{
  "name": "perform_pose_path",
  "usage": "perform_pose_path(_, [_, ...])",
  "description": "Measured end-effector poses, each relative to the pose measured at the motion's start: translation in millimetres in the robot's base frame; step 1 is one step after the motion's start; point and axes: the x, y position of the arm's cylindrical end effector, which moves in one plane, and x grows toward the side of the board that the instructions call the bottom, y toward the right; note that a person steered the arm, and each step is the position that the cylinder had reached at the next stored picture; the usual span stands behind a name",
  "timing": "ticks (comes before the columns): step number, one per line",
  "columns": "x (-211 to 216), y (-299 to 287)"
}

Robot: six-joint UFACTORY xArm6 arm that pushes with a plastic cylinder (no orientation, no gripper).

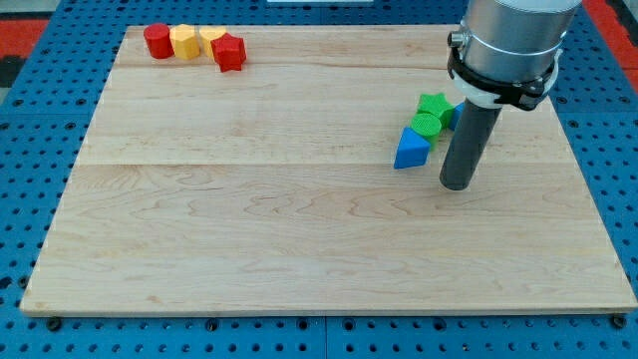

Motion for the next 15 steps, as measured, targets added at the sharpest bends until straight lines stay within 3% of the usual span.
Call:
perform_pose_path(4, [5.0,3.6])
perform_pose_path(5, [44.5,-18.2])
perform_pose_path(7, [59.2,-188.6])
perform_pose_path(9, [-15.0,-233.4])
perform_pose_path(11, [-113.8,-158.7])
perform_pose_path(12, [-187.4,-127.9])
perform_pose_path(13, [-255.4,-150.8])
perform_pose_path(14, [-281.6,-218.1])
perform_pose_path(15, [-281.6,-238.0])
